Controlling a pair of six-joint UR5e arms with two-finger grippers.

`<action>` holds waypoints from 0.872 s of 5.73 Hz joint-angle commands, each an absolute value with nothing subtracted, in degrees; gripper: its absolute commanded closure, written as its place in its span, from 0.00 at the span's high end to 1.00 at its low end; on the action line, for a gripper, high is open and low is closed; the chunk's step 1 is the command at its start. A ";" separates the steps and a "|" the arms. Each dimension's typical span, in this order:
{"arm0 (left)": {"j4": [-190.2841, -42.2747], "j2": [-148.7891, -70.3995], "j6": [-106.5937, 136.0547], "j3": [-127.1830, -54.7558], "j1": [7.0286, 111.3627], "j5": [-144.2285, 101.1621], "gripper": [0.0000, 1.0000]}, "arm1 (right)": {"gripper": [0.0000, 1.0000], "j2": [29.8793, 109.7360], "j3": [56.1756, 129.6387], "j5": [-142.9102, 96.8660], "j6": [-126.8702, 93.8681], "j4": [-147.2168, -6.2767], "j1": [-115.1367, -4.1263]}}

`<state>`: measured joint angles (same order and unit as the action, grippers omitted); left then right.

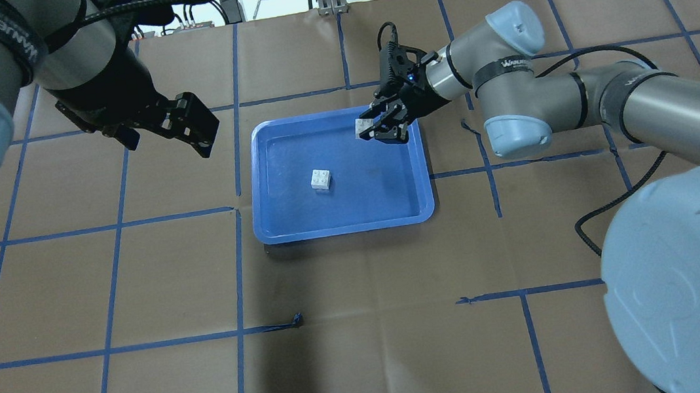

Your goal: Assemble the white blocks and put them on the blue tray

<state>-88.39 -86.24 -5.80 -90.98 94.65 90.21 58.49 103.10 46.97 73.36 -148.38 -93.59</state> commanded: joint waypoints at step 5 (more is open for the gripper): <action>-88.77 -85.08 0.35 -91.05 94.22 90.44 0.99 | 0.29 54.67 108.00 50.10 66.10 -158.90 -98.17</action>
